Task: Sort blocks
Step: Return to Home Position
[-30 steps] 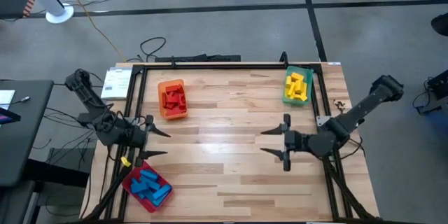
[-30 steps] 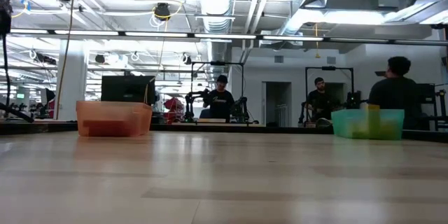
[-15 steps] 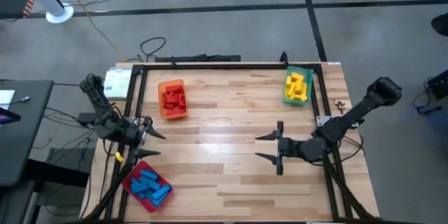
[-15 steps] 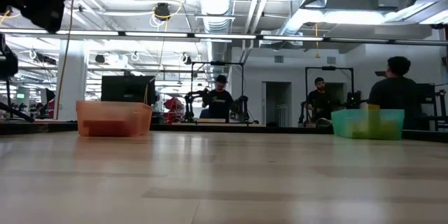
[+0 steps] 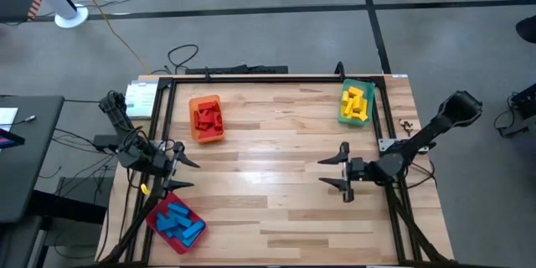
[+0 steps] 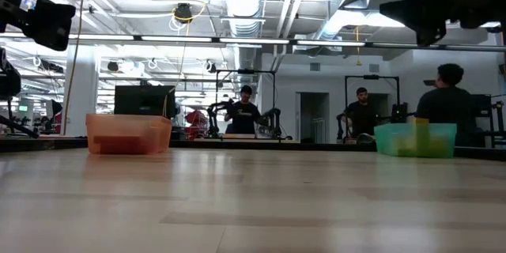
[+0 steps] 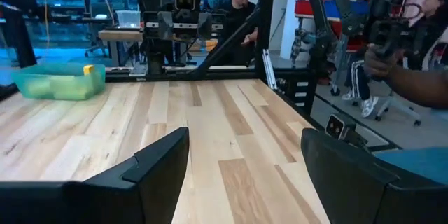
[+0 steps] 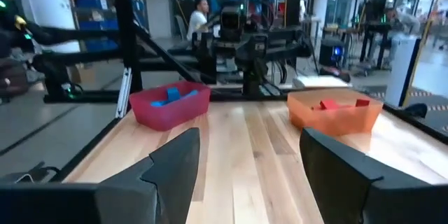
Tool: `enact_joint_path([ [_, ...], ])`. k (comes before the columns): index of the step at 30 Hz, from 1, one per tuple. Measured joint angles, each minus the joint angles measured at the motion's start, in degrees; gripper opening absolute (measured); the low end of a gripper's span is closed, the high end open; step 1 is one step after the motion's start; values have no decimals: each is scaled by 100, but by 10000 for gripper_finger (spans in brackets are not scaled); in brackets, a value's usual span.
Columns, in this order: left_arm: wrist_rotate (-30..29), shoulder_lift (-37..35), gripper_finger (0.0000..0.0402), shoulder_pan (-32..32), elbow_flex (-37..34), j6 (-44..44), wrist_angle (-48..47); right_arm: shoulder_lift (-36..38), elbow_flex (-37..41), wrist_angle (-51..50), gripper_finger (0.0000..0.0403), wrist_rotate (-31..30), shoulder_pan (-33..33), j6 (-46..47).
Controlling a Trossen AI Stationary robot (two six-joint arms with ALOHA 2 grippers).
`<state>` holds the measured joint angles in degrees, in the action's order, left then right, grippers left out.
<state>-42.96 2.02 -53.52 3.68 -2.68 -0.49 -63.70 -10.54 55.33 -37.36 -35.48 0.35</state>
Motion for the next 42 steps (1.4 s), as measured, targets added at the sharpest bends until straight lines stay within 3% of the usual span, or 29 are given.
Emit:
enact_joint_path([
  [7, -136, 4, 272, 2, -4, -56, -170, 2, 970, 1391, 260, 14, 0, -194],
  [13, -162, 5, 272, 2, -6, -99, -234, -33, 1016, 1272, 255, -121, 27, -323],
  [23, -156, 4, 272, 2, -15, 83, -341, 394, 1020, 916, 202, -162, 551, -549],
  [29, -133, 4, 272, 2, -17, -157, -493, 1854, 1020, -680, 180, -187, 714, -624],
  [39, -187, 4, 272, 2, -19, -166, -514, 5306, 1020, -4934, 165, -184, 673, 450],
  [42, -196, 6, 272, 2, -19, -146, -517, 5920, 1018, -5047, 166, -154, 614, 211],
])
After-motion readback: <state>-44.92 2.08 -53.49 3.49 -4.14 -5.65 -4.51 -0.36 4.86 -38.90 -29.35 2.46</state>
